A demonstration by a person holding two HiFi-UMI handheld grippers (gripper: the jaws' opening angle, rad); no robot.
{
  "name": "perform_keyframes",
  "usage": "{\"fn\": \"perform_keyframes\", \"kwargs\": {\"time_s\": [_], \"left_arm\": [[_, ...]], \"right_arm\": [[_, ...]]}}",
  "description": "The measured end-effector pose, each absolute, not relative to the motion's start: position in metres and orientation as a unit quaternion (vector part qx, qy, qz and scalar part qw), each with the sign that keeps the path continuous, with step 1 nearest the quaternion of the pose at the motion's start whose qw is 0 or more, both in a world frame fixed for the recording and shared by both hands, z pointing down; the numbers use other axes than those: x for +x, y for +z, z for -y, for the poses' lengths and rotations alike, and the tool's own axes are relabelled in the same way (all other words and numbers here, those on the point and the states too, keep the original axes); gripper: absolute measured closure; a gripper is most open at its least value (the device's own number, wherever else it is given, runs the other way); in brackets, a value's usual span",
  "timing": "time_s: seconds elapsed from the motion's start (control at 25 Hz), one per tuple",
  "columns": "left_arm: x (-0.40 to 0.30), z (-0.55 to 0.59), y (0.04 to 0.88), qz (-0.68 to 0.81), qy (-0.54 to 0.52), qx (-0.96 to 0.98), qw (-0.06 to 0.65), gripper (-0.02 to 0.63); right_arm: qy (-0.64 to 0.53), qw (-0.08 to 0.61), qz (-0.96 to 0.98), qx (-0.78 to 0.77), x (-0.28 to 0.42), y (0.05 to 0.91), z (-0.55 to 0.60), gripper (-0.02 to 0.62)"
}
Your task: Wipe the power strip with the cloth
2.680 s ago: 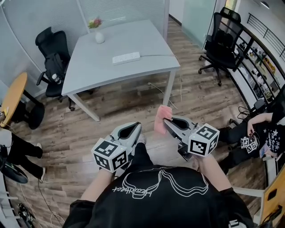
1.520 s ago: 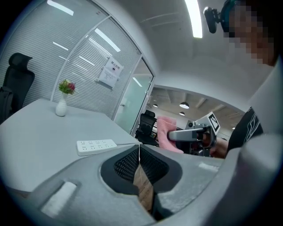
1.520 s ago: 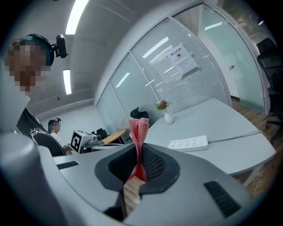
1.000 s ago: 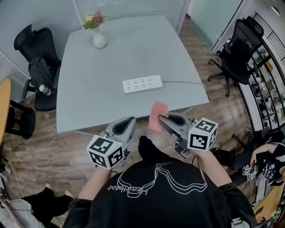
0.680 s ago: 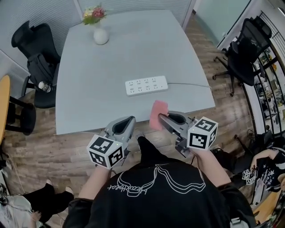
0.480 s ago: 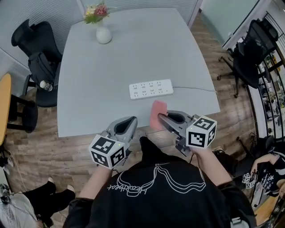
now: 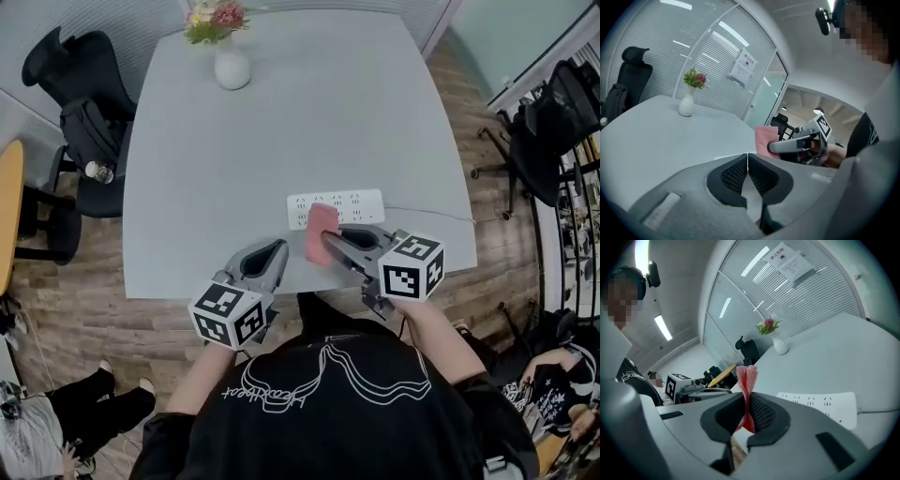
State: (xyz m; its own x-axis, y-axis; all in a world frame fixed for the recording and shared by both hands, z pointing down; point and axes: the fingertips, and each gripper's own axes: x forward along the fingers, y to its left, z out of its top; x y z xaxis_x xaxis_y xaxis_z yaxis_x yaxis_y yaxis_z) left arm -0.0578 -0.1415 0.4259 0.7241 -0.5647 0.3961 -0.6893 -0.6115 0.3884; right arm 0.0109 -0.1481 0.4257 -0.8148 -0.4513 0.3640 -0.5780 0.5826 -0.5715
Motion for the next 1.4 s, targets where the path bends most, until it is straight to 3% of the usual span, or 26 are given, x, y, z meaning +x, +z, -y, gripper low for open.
{"fn": "perform_keyframes", "kwargs": {"time_s": [0.68, 1.4], "left_arm": [[-0.079, 0.187, 0.469, 0.369, 0.159, 0.877, 0.264, 0.589], [-0.087, 0.191, 0.501, 0.359, 0.176, 0.869, 0.292, 0.591]], "right_arm": [[0.422, 0.200, 0.840, 0.276, -0.027, 0.513, 0.209, 0.563], [0.452, 0.275, 0.787, 0.316, -0.028, 0.552, 0.227, 0.563]]}}
